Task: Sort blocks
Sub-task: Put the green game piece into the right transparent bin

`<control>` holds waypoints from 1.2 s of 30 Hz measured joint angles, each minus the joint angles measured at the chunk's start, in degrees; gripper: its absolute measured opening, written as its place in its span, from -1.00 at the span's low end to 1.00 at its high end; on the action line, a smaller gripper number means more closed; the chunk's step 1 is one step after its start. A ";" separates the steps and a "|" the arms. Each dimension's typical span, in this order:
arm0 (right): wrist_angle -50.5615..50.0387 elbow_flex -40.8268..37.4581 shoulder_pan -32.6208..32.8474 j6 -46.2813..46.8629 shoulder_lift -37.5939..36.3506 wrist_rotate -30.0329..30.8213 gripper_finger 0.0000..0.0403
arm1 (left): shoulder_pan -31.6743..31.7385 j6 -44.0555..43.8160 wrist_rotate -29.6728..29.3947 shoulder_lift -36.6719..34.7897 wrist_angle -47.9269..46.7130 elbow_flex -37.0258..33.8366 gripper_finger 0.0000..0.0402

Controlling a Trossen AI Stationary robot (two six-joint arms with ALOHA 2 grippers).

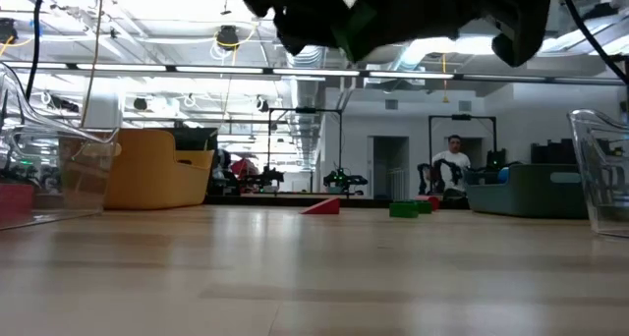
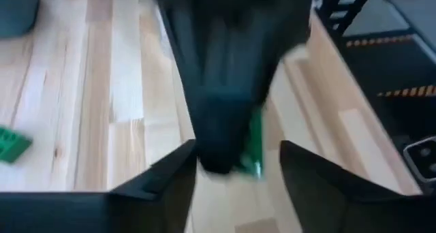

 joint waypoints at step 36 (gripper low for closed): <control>-50.40 -10.31 7.90 104.20 -11.44 -45.20 -0.43 | -4.09 3.84 -19.54 -0.85 2.41 -8.37 0.31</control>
